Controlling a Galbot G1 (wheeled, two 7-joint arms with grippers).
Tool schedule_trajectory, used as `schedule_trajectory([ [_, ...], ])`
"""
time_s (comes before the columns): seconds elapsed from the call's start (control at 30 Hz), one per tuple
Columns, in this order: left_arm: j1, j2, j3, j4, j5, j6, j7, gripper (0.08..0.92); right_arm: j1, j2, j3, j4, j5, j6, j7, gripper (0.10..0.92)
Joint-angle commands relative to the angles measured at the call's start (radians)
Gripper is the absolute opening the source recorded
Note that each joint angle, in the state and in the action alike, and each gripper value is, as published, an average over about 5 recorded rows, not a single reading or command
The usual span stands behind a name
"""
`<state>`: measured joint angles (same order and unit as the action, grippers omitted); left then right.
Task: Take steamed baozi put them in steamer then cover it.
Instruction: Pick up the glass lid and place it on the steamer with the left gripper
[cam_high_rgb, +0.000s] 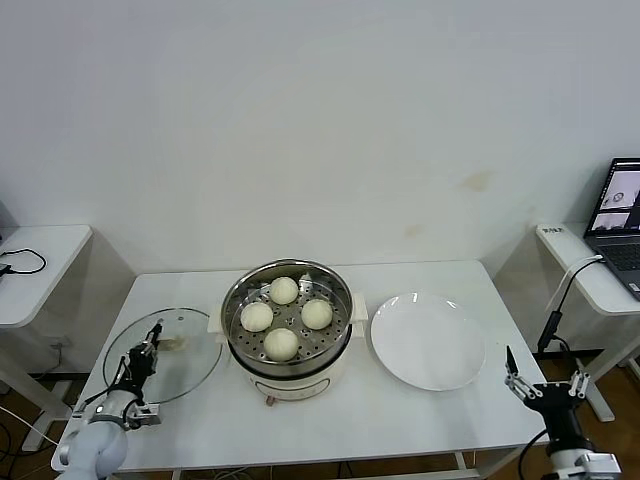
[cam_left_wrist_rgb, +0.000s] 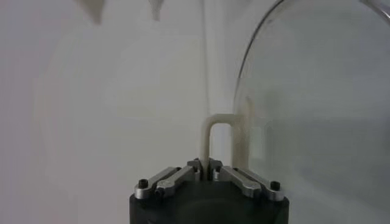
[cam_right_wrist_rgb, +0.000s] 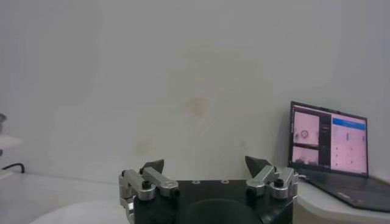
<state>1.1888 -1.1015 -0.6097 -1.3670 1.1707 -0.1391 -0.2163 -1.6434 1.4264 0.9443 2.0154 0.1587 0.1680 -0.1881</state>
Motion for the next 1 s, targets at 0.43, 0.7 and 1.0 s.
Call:
schedule_trajectory([
  [0.43, 0.271, 0.059, -0.259, -0.559, -0.096, 0.215, 0.215, 0.145, 0.014, -0.022, -0.030, -0.003, -0.017, -0.006, -0.020, 0.823],
  [0.7, 0.213, 0.128, -0.130, -0.670, -0.192, 0.292, 0.254, 0.145, 0.017, -0.008, -0.039, -0.011, -0.054, -0.002, -0.025, 0.823],
  [1.0, 0.075, 0.206, 0.160, -0.728, -0.373, 0.480, 0.287, 0.145, 0.023, 0.013, -0.065, 0.000, -0.127, -0.008, -0.031, 0.823],
])
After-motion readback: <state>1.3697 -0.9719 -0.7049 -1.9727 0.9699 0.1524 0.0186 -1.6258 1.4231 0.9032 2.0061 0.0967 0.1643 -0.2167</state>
